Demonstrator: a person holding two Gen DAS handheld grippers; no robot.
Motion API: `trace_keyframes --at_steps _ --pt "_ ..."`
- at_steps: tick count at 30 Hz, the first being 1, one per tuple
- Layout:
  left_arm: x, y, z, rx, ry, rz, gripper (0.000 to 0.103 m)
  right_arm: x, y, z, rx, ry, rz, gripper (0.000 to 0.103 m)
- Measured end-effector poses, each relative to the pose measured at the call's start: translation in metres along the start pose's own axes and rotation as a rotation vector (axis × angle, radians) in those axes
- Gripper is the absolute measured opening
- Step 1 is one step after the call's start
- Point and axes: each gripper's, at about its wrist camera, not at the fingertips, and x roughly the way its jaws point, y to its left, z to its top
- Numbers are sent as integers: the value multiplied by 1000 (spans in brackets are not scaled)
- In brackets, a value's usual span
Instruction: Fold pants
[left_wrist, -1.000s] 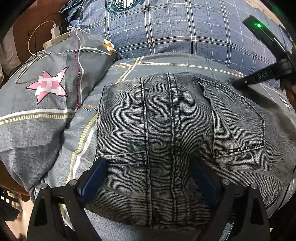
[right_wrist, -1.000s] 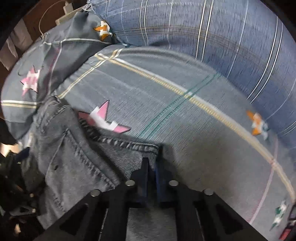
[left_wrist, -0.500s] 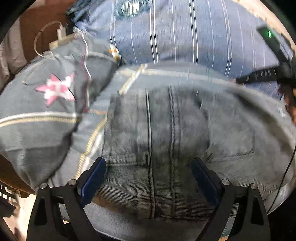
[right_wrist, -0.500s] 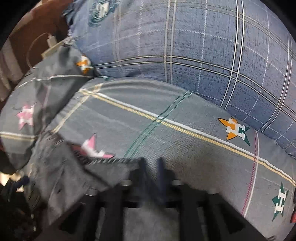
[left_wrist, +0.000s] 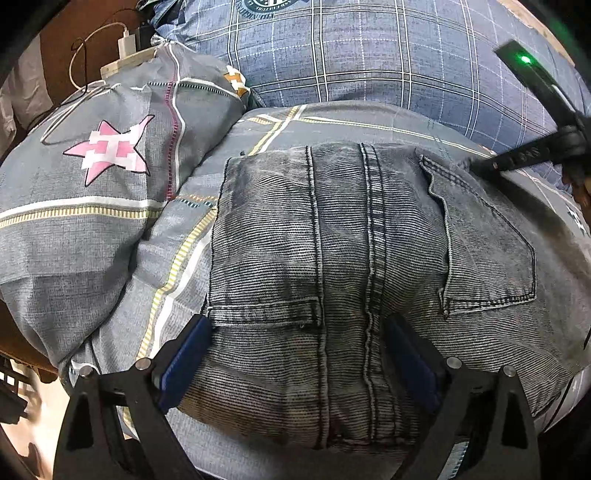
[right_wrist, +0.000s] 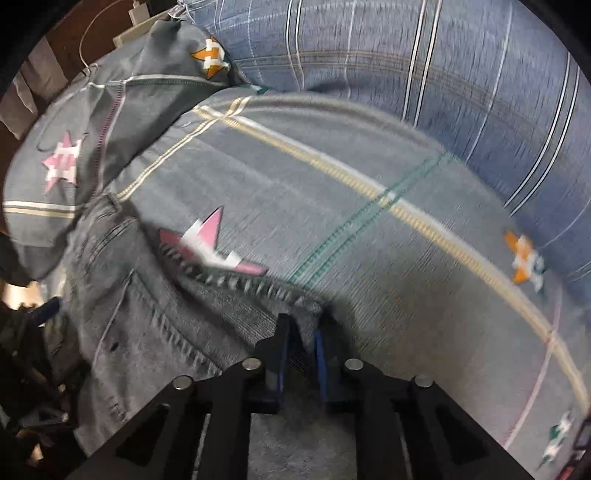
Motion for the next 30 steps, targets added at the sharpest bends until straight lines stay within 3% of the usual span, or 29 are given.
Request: trace_keyframes --at_steps 1,5,7,8,9,11,15,20,23,24,25,26,27,28,30 --pt "0 1 -1 0 -2 -3 96 1 1 3 -7 -9 -48 5" --pt "-4 3 -7 1 -10 -8 97 9 -4 1 68 -42 -38 7" --pt "-6 1 -6 8 -16 1 97 3 -12 -4 137 -83 -21 17" --pt "-7 0 -6 8 -17 4 97 -8 -19 -11 199 -128 -67 31" --pt "-8 0 -6 6 -18 4 97 -16 -22 -17 229 -155 -101 57" --pt "-11 0 -5 -1 -18 9 97 -47 -29 -41 317 -258 -133 75" --pt "-37 -5 -1 -12 -51 20 97 -99 -33 -111 443 -353 -26 75" --pt "-73 -24 -4 25 -157 -32 97 -117 -52 -228 667 -376 187 75" --pt "-36 -42 -16 125 0 61 97 -98 -72 -280 814 -364 249 75" --pt "-24 -41 -18 133 34 61 98 -82 -78 -288 844 -317 242 73" --pt "-25 -35 -19 100 1 31 98 -72 -82 -296 868 -291 237 72" --pt "-29 -32 -17 88 10 45 98 -77 -81 -301 867 -341 247 72" --pt "-36 -31 -13 76 14 75 97 -82 -79 -298 859 -335 233 72" --pt "-52 -29 -8 49 -30 96 97 -91 -74 -293 834 -340 211 72" --pt "-74 -31 -4 27 -97 54 97 -113 -60 -284 772 -413 237 72"
